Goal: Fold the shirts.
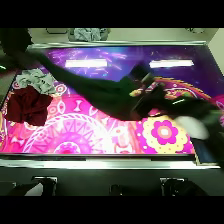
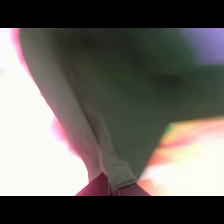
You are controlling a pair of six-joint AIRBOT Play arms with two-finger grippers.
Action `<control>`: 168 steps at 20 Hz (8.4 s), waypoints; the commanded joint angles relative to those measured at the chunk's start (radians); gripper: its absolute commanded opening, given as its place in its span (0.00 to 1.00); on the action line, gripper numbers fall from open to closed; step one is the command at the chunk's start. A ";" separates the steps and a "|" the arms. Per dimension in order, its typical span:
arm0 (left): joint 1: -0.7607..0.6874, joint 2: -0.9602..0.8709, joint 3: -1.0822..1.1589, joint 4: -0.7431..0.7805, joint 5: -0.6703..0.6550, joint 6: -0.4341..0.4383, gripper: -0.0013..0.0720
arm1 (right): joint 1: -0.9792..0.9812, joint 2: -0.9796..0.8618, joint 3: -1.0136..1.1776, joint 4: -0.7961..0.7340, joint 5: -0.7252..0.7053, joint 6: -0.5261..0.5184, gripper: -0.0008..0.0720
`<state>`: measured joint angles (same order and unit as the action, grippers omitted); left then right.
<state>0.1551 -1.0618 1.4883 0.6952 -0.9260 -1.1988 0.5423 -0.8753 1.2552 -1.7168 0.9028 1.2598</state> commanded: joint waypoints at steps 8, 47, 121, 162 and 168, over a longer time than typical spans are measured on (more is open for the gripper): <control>-0.001 0.541 0.037 -0.010 0.435 -0.031 0.06 | 0.002 0.214 0.536 -0.414 0.193 0.113 0.07; 0.100 -0.089 -0.966 0.252 -0.389 -0.046 0.76 | -0.856 -0.560 -0.269 0.538 0.632 -0.359 0.95; 0.098 -0.233 -0.731 0.322 -0.328 -0.081 0.62 | -0.832 -0.610 0.105 0.421 0.707 -0.281 0.70; 0.101 0.187 0.432 0.426 -0.166 -0.224 0.06 | -0.558 -0.033 0.613 0.085 0.169 -0.242 0.06; 0.100 0.371 0.564 0.406 -0.130 -0.365 0.06 | -0.558 0.183 0.706 0.027 0.370 -0.160 0.06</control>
<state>0.2543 -0.7681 1.9923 1.0924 -1.0912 -1.5059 -0.0158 -0.7788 1.9034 -1.6123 1.1805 1.0622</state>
